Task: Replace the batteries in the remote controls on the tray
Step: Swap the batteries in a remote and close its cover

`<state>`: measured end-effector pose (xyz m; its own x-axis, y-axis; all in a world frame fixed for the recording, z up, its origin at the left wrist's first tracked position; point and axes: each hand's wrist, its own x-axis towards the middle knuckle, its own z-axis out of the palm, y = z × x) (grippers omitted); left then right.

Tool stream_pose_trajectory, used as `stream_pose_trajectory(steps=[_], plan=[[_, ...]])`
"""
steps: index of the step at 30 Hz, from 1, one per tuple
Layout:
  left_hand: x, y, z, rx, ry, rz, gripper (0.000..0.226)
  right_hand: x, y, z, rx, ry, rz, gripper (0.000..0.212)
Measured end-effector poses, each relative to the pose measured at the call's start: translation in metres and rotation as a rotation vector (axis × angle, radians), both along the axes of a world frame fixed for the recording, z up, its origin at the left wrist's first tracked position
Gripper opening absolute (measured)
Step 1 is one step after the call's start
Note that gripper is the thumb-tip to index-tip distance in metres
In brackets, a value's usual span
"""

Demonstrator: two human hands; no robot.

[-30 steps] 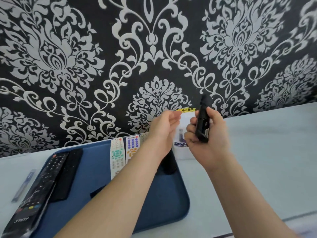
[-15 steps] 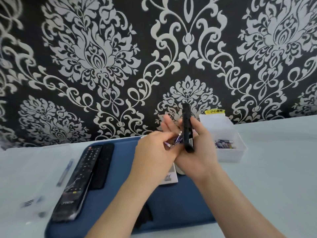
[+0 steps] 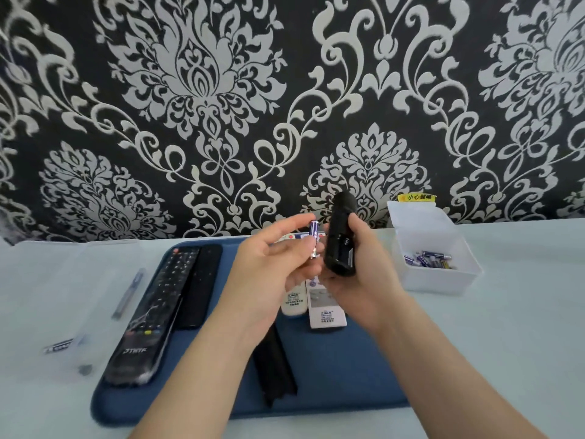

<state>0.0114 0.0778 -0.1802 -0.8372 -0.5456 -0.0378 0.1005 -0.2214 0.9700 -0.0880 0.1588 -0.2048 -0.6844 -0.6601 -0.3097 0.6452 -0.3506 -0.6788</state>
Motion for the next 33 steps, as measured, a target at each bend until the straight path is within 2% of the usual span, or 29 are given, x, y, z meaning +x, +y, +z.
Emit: stream_pose_trajectory(steps=[2, 4, 8, 12, 19, 23, 29, 33], plan=[[0.002, -0.001, 0.001, -0.037, 0.011, -0.047, 0.037, 0.000, 0.001, 0.002, 0.067, 0.090, -0.005, 0.035], [0.003, -0.001, 0.003, -0.238, -0.034, -0.014, 0.040, 0.000, 0.002, 0.006, 0.121, 0.178, -0.008, 0.036], [0.007, 0.000, 0.012, -0.533, -0.038, 0.118, 0.027, 0.000, 0.005, 0.008, 0.205, 0.350, -0.041, 0.039], [0.012, 0.005, 0.013, -0.718, -0.076, 0.049, 0.024, 0.001, 0.005, 0.008, 0.199, 0.373, -0.051, 0.040], [0.012, 0.009, 0.011, -0.867, -0.108, 0.032, 0.030, 0.001, 0.003, 0.008, 0.203, 0.406, -0.070, 0.038], [0.015, 0.010, 0.015, -0.911, -0.143, 0.008, 0.025, 0.001, 0.002, 0.006, 0.208, 0.458, -0.074, 0.040], [0.009, 0.007, 0.010, -0.901, -0.067, -0.027, 0.023, 0.005, -0.001, 0.003, 0.210, 0.459, -0.101, 0.040], [0.005, 0.005, 0.004, -0.985, -0.035, 0.024, 0.022, 0.005, -0.003, 0.001, 0.185, 0.403, -0.115, 0.039]])
